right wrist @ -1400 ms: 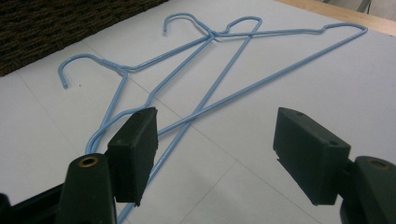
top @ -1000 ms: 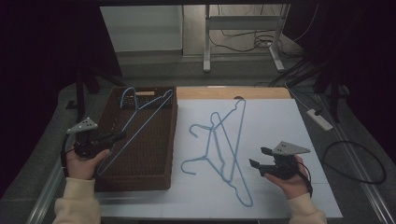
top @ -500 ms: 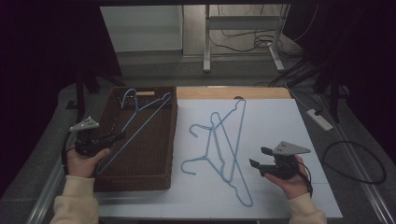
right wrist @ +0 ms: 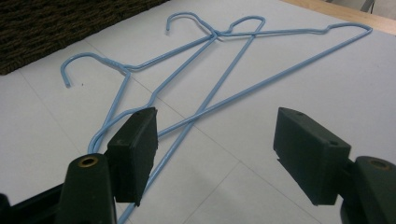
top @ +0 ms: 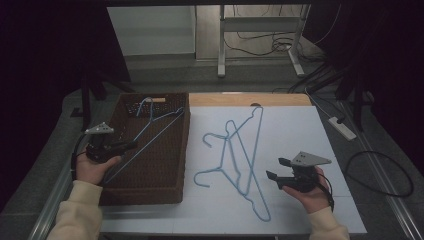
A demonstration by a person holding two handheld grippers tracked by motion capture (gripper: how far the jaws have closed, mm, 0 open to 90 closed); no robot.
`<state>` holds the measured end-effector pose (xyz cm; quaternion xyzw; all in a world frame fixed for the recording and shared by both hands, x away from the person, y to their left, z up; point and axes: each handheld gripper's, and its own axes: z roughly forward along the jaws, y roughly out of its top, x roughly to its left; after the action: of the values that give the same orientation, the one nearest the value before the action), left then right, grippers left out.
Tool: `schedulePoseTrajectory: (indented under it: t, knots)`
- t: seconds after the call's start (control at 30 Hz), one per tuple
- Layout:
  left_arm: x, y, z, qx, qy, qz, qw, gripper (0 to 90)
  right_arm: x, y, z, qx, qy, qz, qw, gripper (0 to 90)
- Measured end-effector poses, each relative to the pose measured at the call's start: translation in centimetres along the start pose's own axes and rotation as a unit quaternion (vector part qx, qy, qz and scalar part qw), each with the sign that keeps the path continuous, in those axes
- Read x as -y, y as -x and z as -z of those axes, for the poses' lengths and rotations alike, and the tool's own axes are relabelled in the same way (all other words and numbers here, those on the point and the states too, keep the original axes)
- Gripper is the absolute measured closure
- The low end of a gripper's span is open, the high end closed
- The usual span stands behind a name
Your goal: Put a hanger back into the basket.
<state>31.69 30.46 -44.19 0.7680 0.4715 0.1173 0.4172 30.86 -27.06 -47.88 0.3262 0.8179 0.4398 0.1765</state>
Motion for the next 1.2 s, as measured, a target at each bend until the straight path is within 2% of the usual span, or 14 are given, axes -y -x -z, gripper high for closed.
schedulePoseTrajectory:
  t: [0.23, 0.33, 0.37, 0.4, 0.43, 0.5, 0.63, 0.7, 0.8, 0.9, 1.0, 1.03, 1.1, 1.2]
  knots:
    - [-0.3, -0.4, -1.0, -0.011, -0.031, -0.007, 0.9994, 86.2, 0.0, 0.1, 0.0, -0.001, -0.001, 0.000, 1.0000, 31.4]
    - [-0.3, -0.7, -1.2, -0.051, -0.064, -0.011, 0.9966, 86.2, 0.1, 0.0, -0.1, -0.002, -0.002, 0.000, 1.0000, 31.3]
    - [-0.3, -0.7, -1.2, -0.051, -0.064, -0.011, 0.9966, 86.2, 0.1, 0.0, -0.1, -0.002, -0.003, 0.000, 1.0000, 31.3]
    - [-0.3, -0.8, -1.4, -0.064, -0.077, -0.009, 0.9949, 86.2, 0.1, 0.0, -0.1, -0.002, -0.003, 0.000, 1.0000, 31.3]
    - [-0.3, -0.8, -1.4, -0.064, -0.077, -0.009, 0.9949, 86.2, 0.1, 0.0, -0.1, -0.002, -0.003, 0.000, 1.0000, 31.3]
    - [-0.2, -1.0, -1.6, -0.076, -0.091, -0.011, 0.9929, 86.2, 0.1, 0.0, -0.1, -0.002, -0.004, 0.000, 1.0000, 31.3]
    - [-0.3, -1.0, -2.2, -0.104, -0.123, -0.016, 0.9869, 86.1, 0.1, 0.0, -0.2, -0.002, -0.006, 0.001, 1.0000, 31.3]
    - [-0.3, -1.0, -2.6, -0.125, -0.141, -0.021, 0.9819, 86.1, 0.1, 0.0, -0.2, -0.002, -0.007, 0.000, 1.0000, 31.2]
    - [-0.2, -1.3, -2.9, -0.134, -0.156, -0.018, 0.9785, 86.0, 0.1, 0.0, -0.2, -0.003, -0.007, 0.000, 1.0000, 31.2]
    - [-0.1, -1.6, -3.5, -0.143, -0.184, -0.019, 0.9723, 85.7, 0.1, 0.0, -0.2, -0.003, -0.007, 0.000, 1.0000, 31.2]
    - [-0.1, -1.4, -4.2, -0.163, -0.210, -0.033, 0.9635, 85.4, 0.1, 0.1, -0.2, -0.003, -0.009, 0.000, 1.0000, 31.2]
    - [-0.1, -1.4, -4.4, -0.166, -0.215, -0.036, 0.9616, 85.3, 0.1, 0.1, -0.2, -0.003, -0.009, 0.000, 1.0000, 31.2]
    - [-0.1, -1.4, -4.5, -0.171, -0.215, -0.035, 0.9609, 85.0, 0.1, 0.0, -0.3, -0.003, -0.010, 0.000, 0.9999, 31.1]
    - [-0.1, -1.4, -4.4, -0.174, -0.209, -0.033, 0.9616, 81.0, 0.1, 0.0, -0.3, -0.004, -0.010, 0.000, 0.9999, 31.1]
